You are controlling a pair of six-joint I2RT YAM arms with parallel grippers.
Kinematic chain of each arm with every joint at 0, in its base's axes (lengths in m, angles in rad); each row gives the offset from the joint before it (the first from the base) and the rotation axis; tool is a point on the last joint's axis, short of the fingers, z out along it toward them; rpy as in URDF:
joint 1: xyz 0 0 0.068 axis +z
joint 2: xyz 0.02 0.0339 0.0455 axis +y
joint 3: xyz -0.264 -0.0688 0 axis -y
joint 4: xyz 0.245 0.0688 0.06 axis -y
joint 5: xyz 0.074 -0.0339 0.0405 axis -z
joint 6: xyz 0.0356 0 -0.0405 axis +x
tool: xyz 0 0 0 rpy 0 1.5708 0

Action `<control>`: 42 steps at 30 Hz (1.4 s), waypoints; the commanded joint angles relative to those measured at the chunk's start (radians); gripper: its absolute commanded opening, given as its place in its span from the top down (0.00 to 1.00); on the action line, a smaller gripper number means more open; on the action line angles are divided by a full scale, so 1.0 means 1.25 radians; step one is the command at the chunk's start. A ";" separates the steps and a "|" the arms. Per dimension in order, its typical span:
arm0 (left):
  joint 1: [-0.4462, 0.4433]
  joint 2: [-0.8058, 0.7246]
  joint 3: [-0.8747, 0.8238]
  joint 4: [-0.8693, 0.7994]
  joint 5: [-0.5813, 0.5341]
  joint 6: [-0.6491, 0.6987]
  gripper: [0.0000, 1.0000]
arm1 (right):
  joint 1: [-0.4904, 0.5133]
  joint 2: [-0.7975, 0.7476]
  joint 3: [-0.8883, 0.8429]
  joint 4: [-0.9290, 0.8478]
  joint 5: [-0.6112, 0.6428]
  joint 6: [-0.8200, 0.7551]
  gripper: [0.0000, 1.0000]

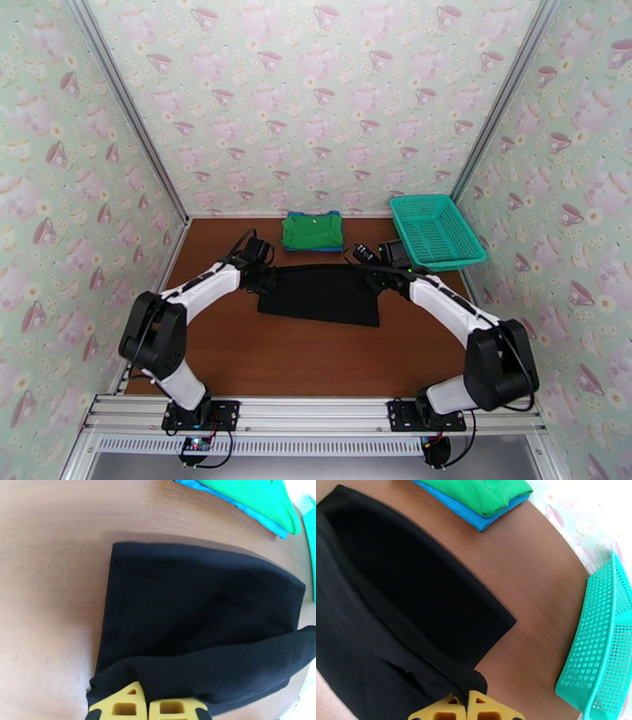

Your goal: Fold and stack the mixed laundry pile

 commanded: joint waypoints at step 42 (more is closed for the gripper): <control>0.052 -0.021 -0.033 -0.015 0.121 0.053 0.22 | 0.143 0.054 0.009 0.156 -0.407 0.890 1.00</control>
